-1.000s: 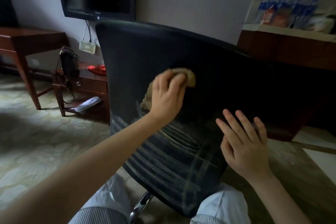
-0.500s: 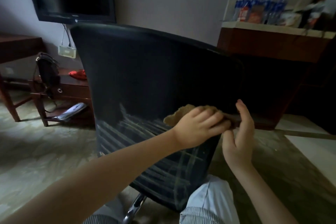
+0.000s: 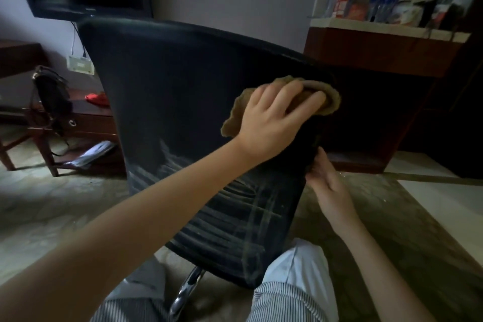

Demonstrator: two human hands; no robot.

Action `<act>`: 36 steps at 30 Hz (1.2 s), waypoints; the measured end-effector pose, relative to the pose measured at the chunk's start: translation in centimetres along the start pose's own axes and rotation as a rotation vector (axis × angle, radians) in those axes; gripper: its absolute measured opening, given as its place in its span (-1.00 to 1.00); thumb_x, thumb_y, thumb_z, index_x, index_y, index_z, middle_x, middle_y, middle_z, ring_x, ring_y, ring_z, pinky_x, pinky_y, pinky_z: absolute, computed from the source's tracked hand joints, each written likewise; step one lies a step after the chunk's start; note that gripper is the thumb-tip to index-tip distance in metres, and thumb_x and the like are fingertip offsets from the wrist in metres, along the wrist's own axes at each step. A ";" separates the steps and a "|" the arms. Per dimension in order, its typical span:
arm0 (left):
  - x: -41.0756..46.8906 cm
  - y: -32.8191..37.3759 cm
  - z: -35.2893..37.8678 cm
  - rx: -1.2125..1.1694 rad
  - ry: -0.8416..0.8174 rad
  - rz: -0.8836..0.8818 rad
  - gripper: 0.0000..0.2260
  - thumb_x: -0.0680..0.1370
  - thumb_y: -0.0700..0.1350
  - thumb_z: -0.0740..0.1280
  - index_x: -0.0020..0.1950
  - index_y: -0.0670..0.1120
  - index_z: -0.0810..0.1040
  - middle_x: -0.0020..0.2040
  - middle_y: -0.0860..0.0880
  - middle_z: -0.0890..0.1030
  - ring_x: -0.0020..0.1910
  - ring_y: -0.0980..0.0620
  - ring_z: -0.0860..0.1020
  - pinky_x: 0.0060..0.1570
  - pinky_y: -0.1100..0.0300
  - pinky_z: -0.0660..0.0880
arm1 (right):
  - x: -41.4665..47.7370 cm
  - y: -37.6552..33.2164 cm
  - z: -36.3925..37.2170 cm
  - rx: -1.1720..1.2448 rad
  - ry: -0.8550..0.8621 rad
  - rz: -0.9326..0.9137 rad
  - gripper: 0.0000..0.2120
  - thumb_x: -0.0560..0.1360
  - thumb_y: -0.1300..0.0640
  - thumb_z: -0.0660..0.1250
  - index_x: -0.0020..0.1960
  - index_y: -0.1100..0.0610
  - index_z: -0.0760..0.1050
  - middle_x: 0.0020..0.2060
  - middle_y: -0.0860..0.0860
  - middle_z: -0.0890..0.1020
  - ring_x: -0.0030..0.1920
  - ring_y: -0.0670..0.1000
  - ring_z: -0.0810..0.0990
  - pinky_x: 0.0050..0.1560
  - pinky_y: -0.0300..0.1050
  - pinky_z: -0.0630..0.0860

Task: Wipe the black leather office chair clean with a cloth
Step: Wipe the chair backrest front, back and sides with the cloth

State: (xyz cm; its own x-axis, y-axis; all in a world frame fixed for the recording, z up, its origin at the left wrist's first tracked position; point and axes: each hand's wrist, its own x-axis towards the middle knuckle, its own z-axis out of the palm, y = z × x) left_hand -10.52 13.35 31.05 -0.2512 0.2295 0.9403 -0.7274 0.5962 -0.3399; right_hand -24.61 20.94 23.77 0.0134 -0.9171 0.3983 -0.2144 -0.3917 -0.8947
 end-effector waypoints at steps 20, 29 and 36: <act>-15.6 0.0 -4.8 -0.120 -0.130 -0.438 -0.84 0.61 -0.10 0.16 0.15 -0.12 0.36 0.07 -0.13 0.33 0.02 -0.11 0.41 0.02 0.06 0.40 | -1.6 0.2 5.6 0.095 0.078 0.009 -0.43 0.49 0.38 0.21 0.34 -0.15 0.28 0.22 -0.04 0.53 0.22 -0.15 0.50 0.26 -0.19 0.44; -15.0 -6.2 -6.7 -0.138 0.111 -1.348 -0.67 0.58 -0.27 0.17 0.34 -0.25 0.28 0.16 -0.12 0.27 0.02 0.33 0.29 0.14 0.62 0.11 | -0.9 1.3 10.1 -0.013 -0.009 -0.086 -0.45 0.48 0.07 0.24 0.37 -0.34 0.19 0.34 -0.05 0.40 0.37 -0.05 0.35 0.38 0.04 0.33; -15.8 -8.9 -6.2 -0.145 0.134 -1.539 -0.69 0.62 -0.21 0.12 0.35 -0.24 0.30 0.20 -0.22 0.36 0.01 0.33 0.35 0.04 0.64 0.14 | -0.3 1.1 15.1 0.114 -0.141 -0.107 -0.51 0.56 -0.05 0.05 0.40 -0.25 -0.08 0.48 -0.14 0.06 0.46 -0.23 0.11 0.39 -0.33 0.18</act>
State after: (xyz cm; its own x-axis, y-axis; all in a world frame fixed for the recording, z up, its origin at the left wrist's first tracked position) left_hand 3.88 9.25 19.14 0.7173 -0.5931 0.3655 -0.1530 0.3778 0.9132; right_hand -10.07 19.71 19.60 0.1681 -0.8681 0.4670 -0.0923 -0.4855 -0.8693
